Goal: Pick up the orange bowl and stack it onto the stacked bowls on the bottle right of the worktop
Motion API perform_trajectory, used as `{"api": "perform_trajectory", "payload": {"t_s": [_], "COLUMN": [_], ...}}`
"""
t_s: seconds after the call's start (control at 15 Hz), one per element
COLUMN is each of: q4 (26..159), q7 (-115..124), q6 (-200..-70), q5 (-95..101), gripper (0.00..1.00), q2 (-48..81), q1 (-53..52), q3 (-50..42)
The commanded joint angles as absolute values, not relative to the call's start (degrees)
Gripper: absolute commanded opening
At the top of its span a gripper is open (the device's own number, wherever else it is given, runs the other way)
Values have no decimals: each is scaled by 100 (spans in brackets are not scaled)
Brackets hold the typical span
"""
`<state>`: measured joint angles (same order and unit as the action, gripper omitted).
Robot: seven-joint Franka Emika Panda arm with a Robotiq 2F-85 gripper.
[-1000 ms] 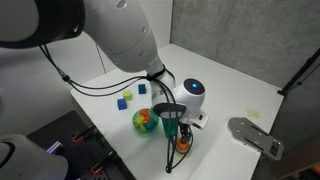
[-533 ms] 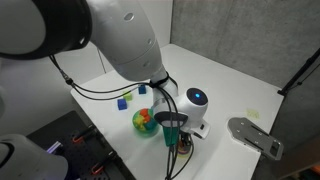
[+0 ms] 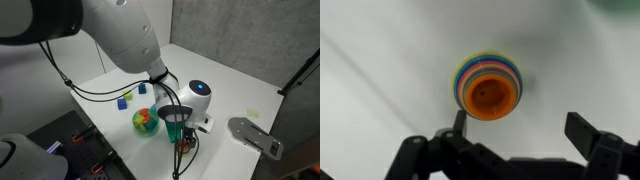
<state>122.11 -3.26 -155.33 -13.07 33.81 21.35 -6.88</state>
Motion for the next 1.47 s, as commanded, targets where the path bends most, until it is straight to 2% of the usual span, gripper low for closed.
{"api": "perform_trajectory", "payload": {"t_s": [0.0, 0.53, 1.4], "q4": [12281, 12441, 12552], "q7": [152, 769, 334], "q6": [-14989, -13702, -11192], "q5": [-732, 380, 954], "gripper": [100, 100, 100], "q2": [2935, 1705, -983], "q1": [1523, 793, 829], "q3": [-1139, -1475, -1024]}}
